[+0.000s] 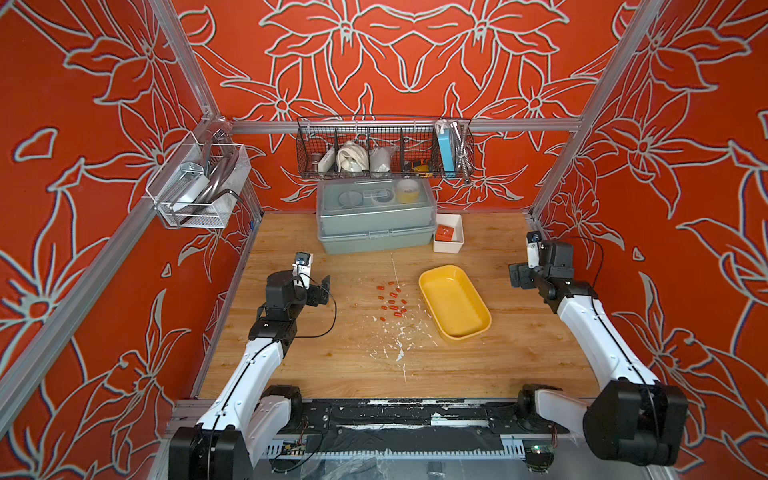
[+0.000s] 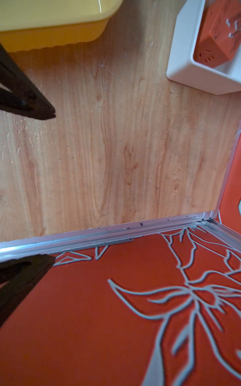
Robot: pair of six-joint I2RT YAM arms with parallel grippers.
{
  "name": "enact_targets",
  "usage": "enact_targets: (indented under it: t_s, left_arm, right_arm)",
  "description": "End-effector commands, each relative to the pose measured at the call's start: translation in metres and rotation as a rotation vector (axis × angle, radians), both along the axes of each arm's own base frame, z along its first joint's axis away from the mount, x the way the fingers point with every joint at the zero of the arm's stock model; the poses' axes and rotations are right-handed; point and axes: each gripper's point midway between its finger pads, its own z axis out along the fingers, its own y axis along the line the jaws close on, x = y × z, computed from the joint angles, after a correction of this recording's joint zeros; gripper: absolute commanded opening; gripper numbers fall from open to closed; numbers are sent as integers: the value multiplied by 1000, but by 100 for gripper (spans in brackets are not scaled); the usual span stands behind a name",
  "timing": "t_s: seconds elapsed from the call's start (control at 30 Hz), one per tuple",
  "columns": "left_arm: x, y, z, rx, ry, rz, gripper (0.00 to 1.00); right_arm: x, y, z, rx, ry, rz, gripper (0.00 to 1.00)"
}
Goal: Take the screw protection sleeves out of the storage box
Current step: Reset both arms
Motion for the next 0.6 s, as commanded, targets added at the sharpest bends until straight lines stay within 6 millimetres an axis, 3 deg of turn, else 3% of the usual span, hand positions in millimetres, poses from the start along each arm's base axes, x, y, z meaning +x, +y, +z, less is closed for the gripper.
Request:
enact_targets:
  t_s: [0.0,0.1,0.17,0.3,0.57]
  left_arm:
    - [9,16,8,-98,-65,89,99]
    - [7,9,-10,-103,-34,37,98]
    - [6,3,-32,-108,22,2,98]
    - [5,-2,-54,-116,63,-30,98]
    - [21,-5,-77,-131,97,-52,98]
  right_arm:
    - [12,-5,-7,81,-113,-67,99]
    - [12,-3,-35,106,-99,-77,99]
    - [13,0,-53,129,-67,-68,99]
    - [16,11,-77,186,-50,-43,99]
    - [27,25,-87,161,-129,20,99]
